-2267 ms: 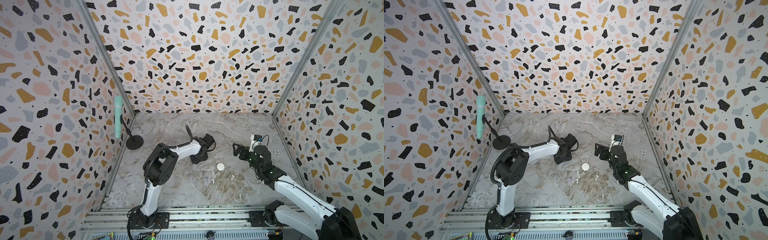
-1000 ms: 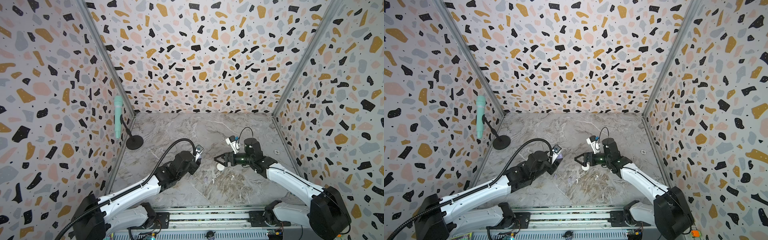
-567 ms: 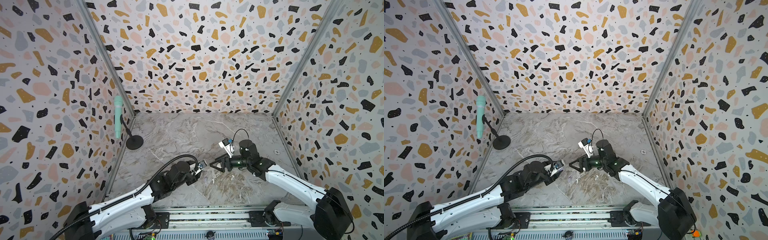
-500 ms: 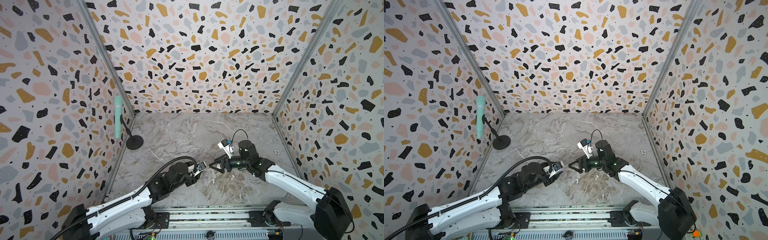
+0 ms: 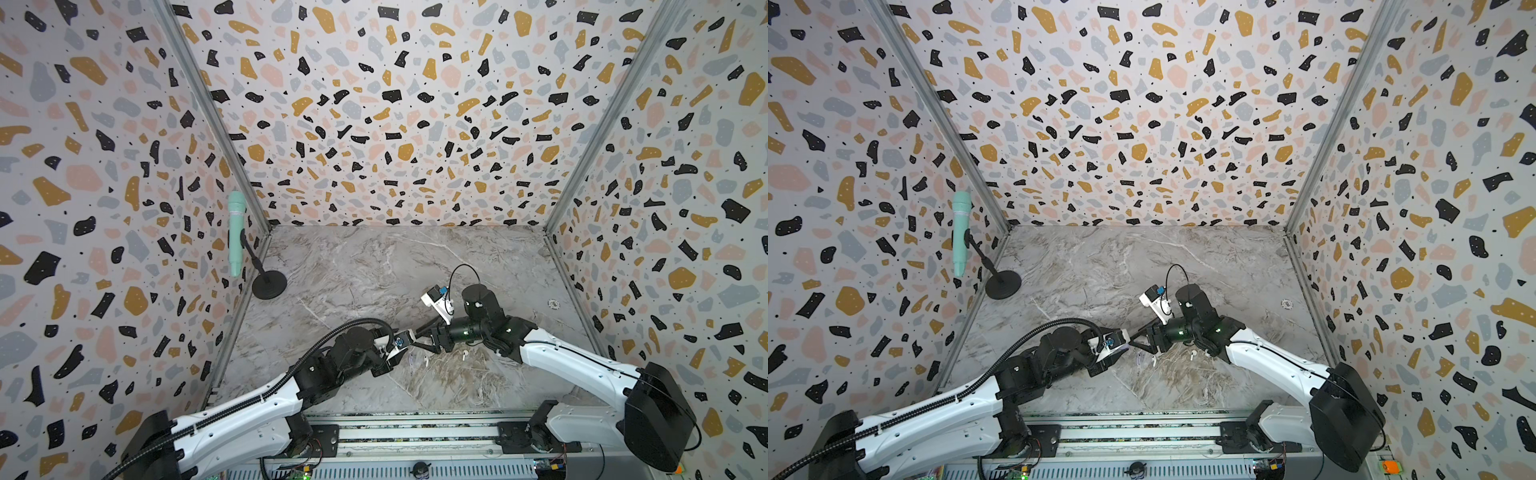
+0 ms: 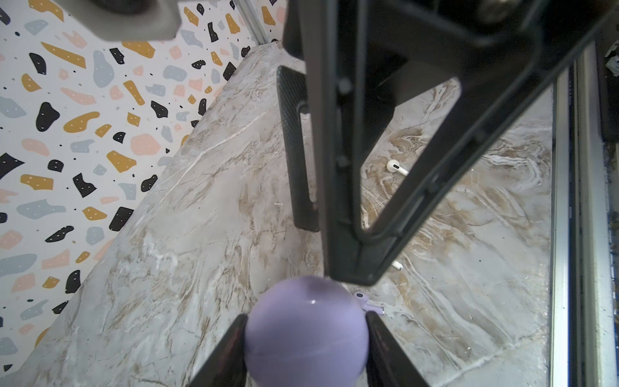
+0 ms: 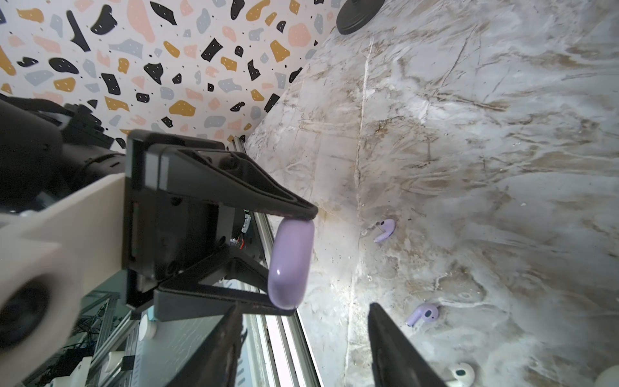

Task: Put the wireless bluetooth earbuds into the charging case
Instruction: 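Lift the lavender case with the left gripper while the right gripper approaches, then close the right gripper on the lavender case held by the left gripper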

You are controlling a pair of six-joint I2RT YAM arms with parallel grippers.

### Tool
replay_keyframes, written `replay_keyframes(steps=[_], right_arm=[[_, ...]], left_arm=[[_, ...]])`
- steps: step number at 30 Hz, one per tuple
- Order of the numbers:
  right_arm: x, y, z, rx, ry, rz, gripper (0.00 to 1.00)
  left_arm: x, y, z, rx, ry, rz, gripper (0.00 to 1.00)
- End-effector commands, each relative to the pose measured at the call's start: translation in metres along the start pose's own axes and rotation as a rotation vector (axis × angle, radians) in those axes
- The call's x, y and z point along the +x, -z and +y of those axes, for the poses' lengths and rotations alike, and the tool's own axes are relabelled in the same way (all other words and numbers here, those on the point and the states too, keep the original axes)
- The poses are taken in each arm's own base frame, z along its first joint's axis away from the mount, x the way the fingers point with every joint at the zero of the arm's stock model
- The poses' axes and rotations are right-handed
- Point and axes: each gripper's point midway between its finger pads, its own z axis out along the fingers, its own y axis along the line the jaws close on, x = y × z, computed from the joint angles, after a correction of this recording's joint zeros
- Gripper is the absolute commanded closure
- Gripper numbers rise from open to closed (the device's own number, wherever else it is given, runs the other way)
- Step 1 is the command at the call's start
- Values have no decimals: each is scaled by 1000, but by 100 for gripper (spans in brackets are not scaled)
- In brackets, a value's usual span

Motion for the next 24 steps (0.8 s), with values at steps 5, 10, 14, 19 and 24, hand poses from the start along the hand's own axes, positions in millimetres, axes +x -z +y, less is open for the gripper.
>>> replay_keyframes(steps=[5, 10, 14, 19, 24], right_arm=[[-13, -6, 13, -44, 28, -9, 42], [-10, -8, 13, -46, 24, 3, 46], [-8, -11, 12, -48, 17, 11, 49], [-4, -15, 13, -57, 10, 25, 52], [-2, -19, 15, -72, 6, 36, 54]], left_arm=[[-6, -3, -6, 21, -22, -45, 100], [-4, -6, -10, 43, -32, -33, 100], [-4, -6, -12, 48, -38, -31, 100], [-2, -7, -13, 50, -39, -26, 100], [-2, -7, -14, 54, -39, -27, 100]])
